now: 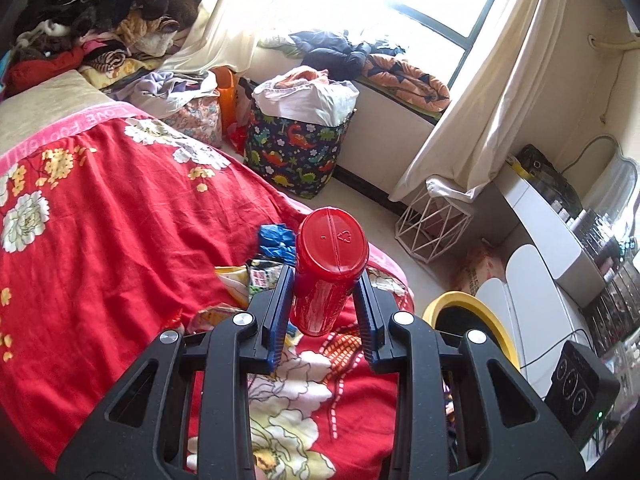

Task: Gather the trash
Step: 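Carry the red tube with left tool while right tool carries purple wrapper to bin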

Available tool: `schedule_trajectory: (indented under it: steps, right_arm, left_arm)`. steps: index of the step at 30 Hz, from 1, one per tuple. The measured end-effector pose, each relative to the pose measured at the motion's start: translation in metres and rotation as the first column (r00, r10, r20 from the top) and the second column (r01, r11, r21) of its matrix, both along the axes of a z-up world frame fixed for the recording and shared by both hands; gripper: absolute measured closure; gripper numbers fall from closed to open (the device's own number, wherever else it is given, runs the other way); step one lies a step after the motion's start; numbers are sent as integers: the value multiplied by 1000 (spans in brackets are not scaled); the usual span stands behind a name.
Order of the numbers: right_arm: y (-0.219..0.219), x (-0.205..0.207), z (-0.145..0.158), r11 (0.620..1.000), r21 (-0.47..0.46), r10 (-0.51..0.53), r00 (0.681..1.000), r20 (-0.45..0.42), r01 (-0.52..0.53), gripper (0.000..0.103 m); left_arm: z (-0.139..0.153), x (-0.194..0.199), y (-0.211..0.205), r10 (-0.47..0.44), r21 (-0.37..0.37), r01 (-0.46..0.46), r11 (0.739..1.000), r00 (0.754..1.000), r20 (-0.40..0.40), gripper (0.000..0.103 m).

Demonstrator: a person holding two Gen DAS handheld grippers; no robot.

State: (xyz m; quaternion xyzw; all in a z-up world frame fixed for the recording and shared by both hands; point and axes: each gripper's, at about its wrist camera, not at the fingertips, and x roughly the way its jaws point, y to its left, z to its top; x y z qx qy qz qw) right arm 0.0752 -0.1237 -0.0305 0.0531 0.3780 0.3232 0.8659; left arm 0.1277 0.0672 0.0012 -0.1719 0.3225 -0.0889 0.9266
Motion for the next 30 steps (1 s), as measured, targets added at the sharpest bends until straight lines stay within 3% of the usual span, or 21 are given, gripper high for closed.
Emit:
schedule_trajectory:
  steps: [30]
  right_arm:
    - [-77,5,19,985,39,-171,985,29,170,75]
  left_arm:
    - [6,-6,-60,-121,29,120,992,993,9,80]
